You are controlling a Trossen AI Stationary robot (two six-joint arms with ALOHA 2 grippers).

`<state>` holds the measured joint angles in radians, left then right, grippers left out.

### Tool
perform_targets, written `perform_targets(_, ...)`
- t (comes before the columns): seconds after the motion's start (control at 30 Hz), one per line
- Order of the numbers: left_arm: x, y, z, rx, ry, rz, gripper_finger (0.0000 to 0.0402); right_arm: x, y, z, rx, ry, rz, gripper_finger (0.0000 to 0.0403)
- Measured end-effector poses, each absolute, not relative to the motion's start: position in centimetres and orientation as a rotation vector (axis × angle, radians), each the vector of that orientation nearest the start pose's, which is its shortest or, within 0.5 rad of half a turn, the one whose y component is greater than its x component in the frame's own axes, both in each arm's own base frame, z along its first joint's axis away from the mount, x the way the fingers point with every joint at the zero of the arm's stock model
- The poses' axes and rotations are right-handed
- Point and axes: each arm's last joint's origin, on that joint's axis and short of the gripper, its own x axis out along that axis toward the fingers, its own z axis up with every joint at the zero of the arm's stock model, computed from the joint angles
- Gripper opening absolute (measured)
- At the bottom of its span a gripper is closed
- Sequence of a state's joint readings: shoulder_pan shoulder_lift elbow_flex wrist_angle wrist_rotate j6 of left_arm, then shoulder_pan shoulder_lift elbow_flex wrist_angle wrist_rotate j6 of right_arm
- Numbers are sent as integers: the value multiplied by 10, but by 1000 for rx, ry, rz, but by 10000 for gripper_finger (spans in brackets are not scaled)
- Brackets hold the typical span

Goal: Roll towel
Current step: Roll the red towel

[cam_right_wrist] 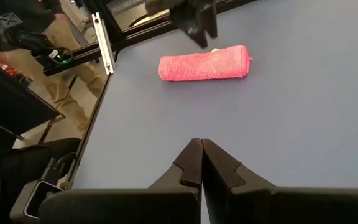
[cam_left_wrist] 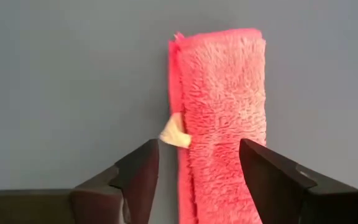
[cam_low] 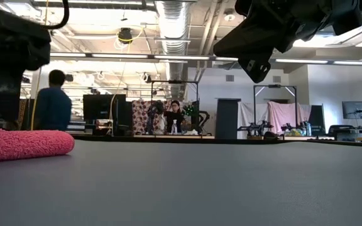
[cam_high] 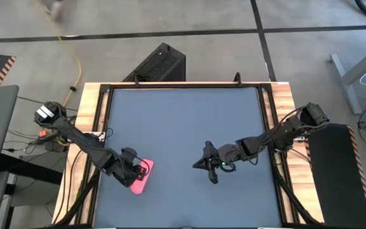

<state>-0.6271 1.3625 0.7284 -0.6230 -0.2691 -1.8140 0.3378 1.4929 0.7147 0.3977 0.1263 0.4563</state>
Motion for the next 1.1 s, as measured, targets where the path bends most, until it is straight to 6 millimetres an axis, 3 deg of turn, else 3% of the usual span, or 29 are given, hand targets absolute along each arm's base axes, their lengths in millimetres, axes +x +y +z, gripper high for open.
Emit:
perform_targets(0.17, 179, -114, 193, -1030, 940, 723, 217, 291, 94, 201, 385, 420, 133, 27)
perform_targets(0.3, 195, -117, 201, -933, 803, 544, 212, 292, 90, 201, 389, 417, 118, 27)
perform_targets(0.47, 224, -121, 174, -844, 901, 441, 180, 294, 82, 202, 426, 413, 87, 27)
perform_targets(0.57, 233, -116, 156, -783, 992, 446, 146, 295, 79, 202, 446, 413, 80, 27)
perform_targets(0.67, 236, -111, 152, -756, 996, 468, 106, 296, 77, 202, 455, 413, 77, 27)
perform_targets(0.87, 228, -101, 155, -750, 1029, 562, 45, 297, 73, 201, 472, 417, 62, 27)
perform_targets(1.1, 212, -95, 169, -796, 974, 693, 14, 299, 59, 199, 483, 434, 36, 27)
